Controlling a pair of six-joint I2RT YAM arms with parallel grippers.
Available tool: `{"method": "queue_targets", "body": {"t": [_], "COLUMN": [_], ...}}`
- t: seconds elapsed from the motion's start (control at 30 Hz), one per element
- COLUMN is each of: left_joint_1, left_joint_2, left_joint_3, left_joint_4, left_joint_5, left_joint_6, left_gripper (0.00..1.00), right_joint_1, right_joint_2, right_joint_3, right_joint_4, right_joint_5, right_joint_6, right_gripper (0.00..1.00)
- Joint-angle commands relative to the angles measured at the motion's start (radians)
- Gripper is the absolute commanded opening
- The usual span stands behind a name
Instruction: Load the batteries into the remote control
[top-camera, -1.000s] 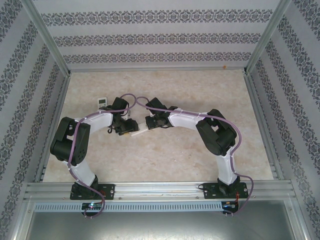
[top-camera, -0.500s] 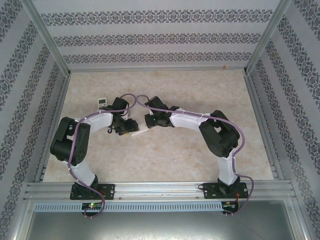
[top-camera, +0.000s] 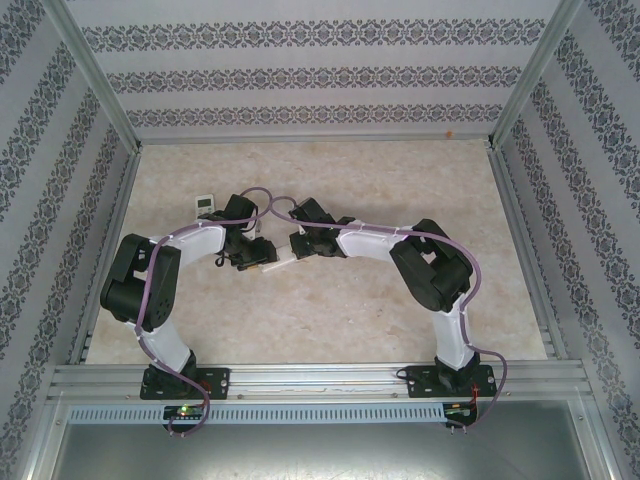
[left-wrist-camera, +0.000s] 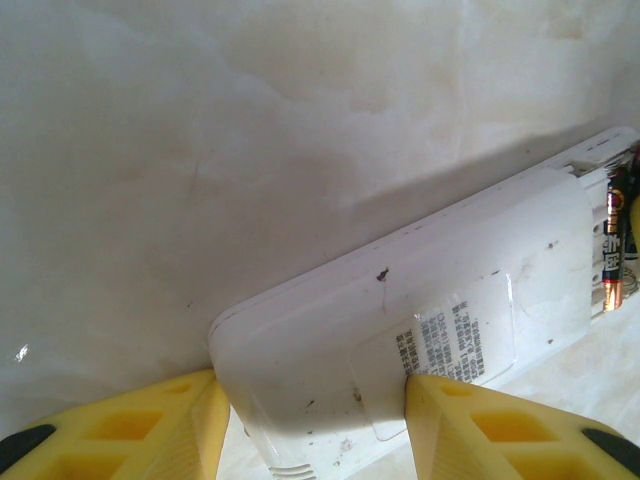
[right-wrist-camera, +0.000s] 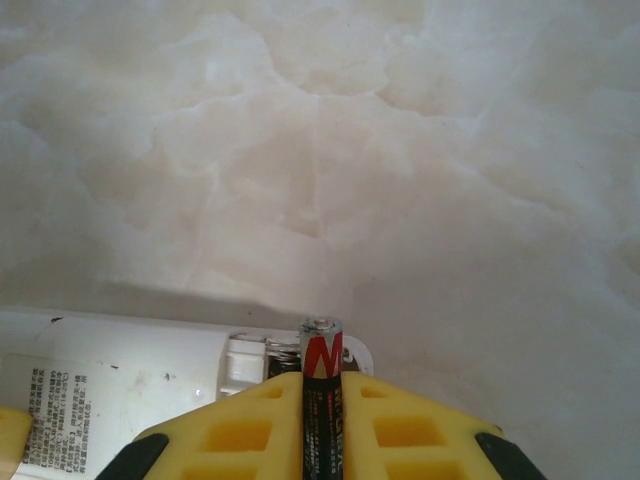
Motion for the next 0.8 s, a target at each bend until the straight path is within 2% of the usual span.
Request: {"method": "queue_targets", "body": {"t": [0.0,0.27,0.77], "left_joint_1": [0.006,0.005,0.006], "left_joint_2": [0.100,0.097,0.100], "left_joint_3": [-0.034,-0.040,-0.041], "left_joint_4": [0.129,0.129,0.137], "left_joint_5": [-0.095,-0.097,-0.091], "left_joint_6": [-0.002,-0.003,-0.007], "left_gripper": [0.50,0.50,0.50], "right_joint_1": [0.015,-0.002,-0.005], "right_joint_2": [-0.009,-0.021,0.016], "right_joint_3": [-0.020,-0.005,-0.008], "right_joint_4": [-0.062,-0.113,-0.149], "right_joint_5": [0.004,-0.063,-0.084], "right_joint_6": [-0.016,0.018,-0.018], "right_gripper": [0.15,0.13,0.13]}}
